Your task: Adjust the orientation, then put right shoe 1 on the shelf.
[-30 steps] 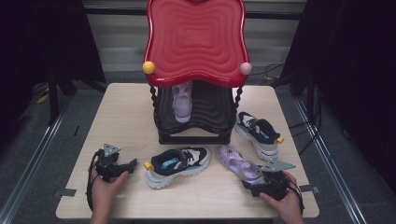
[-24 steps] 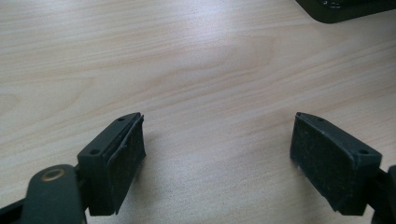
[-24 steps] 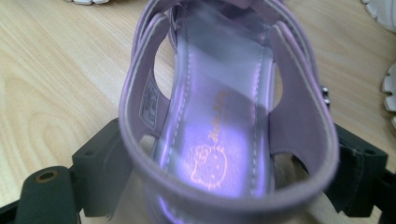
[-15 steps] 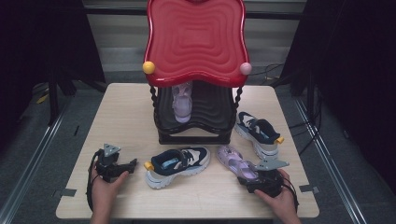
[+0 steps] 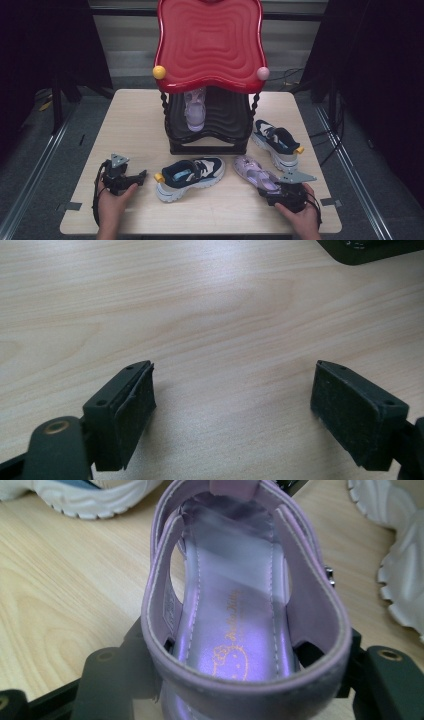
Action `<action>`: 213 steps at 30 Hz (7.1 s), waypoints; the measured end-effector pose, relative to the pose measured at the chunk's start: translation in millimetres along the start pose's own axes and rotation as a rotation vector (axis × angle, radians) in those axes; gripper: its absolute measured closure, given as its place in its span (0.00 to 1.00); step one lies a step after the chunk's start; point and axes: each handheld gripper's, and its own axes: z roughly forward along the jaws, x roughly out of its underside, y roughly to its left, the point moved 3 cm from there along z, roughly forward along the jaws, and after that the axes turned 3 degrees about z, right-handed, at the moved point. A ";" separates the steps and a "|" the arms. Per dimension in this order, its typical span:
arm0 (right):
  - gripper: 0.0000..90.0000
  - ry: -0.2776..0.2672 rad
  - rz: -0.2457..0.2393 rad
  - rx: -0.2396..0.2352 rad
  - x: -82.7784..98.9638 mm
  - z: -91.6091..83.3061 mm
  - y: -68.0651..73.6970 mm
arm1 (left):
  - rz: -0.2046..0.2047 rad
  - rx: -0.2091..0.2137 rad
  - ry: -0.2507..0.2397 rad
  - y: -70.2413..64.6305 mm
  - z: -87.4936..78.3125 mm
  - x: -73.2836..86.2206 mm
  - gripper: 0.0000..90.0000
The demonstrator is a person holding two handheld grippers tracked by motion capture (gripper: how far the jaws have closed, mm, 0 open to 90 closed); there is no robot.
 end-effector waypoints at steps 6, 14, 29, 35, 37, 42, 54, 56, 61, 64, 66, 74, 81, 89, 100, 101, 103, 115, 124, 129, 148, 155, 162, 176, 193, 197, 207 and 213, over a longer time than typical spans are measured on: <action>0.40 -0.010 0.018 0.004 -4.0 -8.2 1.1 | 0.000 0.000 0.000 0.0 0.0 0.0 0.19; 0.40 -0.002 0.013 0.026 -8.5 -14.2 6.0 | -0.001 0.000 0.000 -0.1 0.0 0.0 0.19; 0.40 -0.063 0.040 0.050 -33.4 -31.9 15.0 | 0.000 0.000 0.000 0.0 0.0 0.0 0.19; 0.40 -0.082 0.061 0.075 -50.7 -32.9 20.6 | -0.001 0.001 0.000 -0.1 0.0 0.0 0.19; 0.40 -0.083 0.060 0.086 -53.4 -32.7 21.1 | -0.001 0.000 0.000 -0.2 0.0 0.0 0.20; 0.41 -0.076 0.053 0.065 -52.3 -35.4 24.1 | -0.001 0.001 0.000 -0.1 0.0 0.0 0.20; 0.41 -0.168 0.039 0.035 -79.4 -48.8 44.9 | -0.001 0.001 -0.001 -0.2 0.0 0.0 0.20; 0.41 -0.178 0.035 0.047 -86.8 -46.5 48.1 | -0.001 0.001 -0.001 -0.2 0.0 0.0 0.19; 0.41 -0.198 0.039 0.091 -100.4 -36.3 50.7 | -0.001 0.001 -0.001 -0.2 0.0 0.0 0.20; 0.41 -0.204 0.041 0.129 -107.9 -27.5 51.3 | -0.001 0.001 -0.001 -0.2 0.0 0.0 0.20; 0.41 -0.215 0.048 0.155 -111.3 -23.8 51.4 | -0.001 0.001 -0.001 -0.2 0.0 0.0 0.20; 0.41 -0.266 0.068 0.214 -132.1 -10.9 55.6 | -0.002 0.002 -0.001 -0.3 0.0 0.1 0.20; 0.41 -0.292 0.067 0.267 -150.7 4.4 63.0 | -0.002 0.002 -0.001 -0.3 0.1 0.1 0.20; 0.41 -0.289 0.080 0.311 -161.3 25.0 62.5 | -0.001 0.001 -0.001 -0.2 0.0 0.0 0.20; 0.41 -0.349 0.090 0.353 -187.7 49.1 58.4 | -0.001 0.002 -0.001 -0.1 0.1 0.0 0.20; 0.41 -0.353 0.090 0.353 -190.5 51.2 56.9 | -0.001 0.002 -0.001 -0.1 0.1 0.0 0.20; 0.41 -0.359 0.098 0.365 -195.9 55.5 55.3 | 0.002 0.001 0.000 0.1 0.1 -0.1 0.20; 0.41 -0.384 0.102 0.440 -216.6 88.8 54.7 | 0.002 0.002 0.000 0.0 0.1 -0.1 0.20; 0.39 -0.346 0.149 0.413 -204.1 109.3 52.9 | 0.000 0.003 -0.001 -0.1 0.2 -0.1 0.19; 0.37 -0.292 0.120 0.417 -198.2 113.4 54.4 | 0.000 0.003 -0.001 -0.2 0.2 -0.1 0.20; 0.33 -0.225 0.045 0.324 -190.2 103.3 52.7 | 0.002 0.003 -0.001 -0.2 0.2 -0.2 0.20; 0.38 -0.234 0.112 0.302 -189.9 101.7 51.7 | -0.001 0.002 -0.003 -0.3 0.4 -0.2 0.20; 0.41 -0.295 0.142 0.336 -194.6 96.0 52.3 | -0.001 0.003 -0.004 -0.3 0.6 -0.4 0.20; 0.41 -0.346 0.147 0.402 -208.9 104.5 54.7 | 0.002 0.002 -0.004 -0.2 0.7 -0.5 0.20; 0.35 -0.252 0.164 0.319 -206.2 110.8 65.1 | -0.002 0.006 -0.005 -0.7 1.1 -0.7 0.20; 0.34 -0.242 0.162 0.289 -203.2 111.8 65.3 | 0.002 0.006 -0.002 -0.4 0.9 -0.6 0.20; 0.28 -0.229 0.143 0.244 -197.1 110.6 63.8 | 0.002 0.006 -0.002 -0.4 0.9 -0.6 0.20; 0.25 -0.208 0.126 0.228 -189.1 102.7 60.5 | 0.002 0.006 -0.002 -0.5 0.9 -0.6 0.20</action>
